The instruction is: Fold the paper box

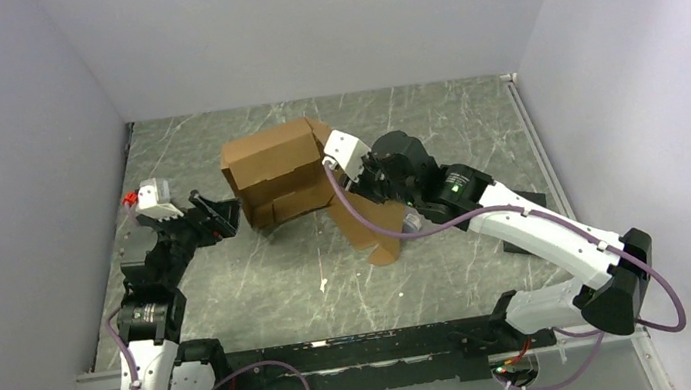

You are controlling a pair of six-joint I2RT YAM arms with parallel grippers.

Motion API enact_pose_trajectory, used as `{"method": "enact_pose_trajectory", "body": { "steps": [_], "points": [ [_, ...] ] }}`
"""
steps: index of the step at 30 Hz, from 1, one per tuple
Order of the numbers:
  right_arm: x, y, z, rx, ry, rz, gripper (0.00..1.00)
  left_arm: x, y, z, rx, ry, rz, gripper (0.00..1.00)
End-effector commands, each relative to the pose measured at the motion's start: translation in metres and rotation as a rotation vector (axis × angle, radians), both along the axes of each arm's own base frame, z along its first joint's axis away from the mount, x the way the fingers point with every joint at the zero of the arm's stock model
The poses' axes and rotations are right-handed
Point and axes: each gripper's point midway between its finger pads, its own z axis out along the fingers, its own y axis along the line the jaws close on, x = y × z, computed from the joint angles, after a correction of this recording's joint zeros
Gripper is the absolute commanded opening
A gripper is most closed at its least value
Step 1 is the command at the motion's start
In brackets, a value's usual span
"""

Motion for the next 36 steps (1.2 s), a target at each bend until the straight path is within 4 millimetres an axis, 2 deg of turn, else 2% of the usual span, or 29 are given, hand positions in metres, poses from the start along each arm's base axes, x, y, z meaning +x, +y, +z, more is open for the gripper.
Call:
{"method": "enact_pose_trajectory", "body": {
  "steps": [1, 10, 16, 25, 31, 36],
  "points": [
    [0.006, -0.001, 0.011, 0.049, -0.042, -0.048, 0.31, 0.000, -0.002, 0.022, -0.021, -0.053, -0.003, 0.92],
    [0.009, -0.012, 0.010, 0.080, -0.071, -0.074, 0.00, 0.003, -0.008, 0.018, -0.045, -0.053, -0.033, 0.92],
    [0.003, -0.011, 0.023, 0.153, -0.026, -0.023, 0.00, 0.007, -0.016, 0.023, -0.020, -0.081, -0.093, 0.93],
    [0.001, -0.007, 0.025, 0.171, 0.012, 0.000, 0.00, 0.018, -0.008, 0.005, 0.163, -0.123, -0.096, 0.95],
    [0.002, -0.006, 0.025, 0.175, 0.023, 0.006, 0.00, 0.039, 0.001, -0.003, 0.244, -0.130, -0.061, 0.95],
    [0.002, -0.005, 0.026, 0.177, 0.027, 0.012, 0.00, 0.057, -0.007, -0.002, 0.257, -0.144, -0.115, 0.94]
  ]
}}
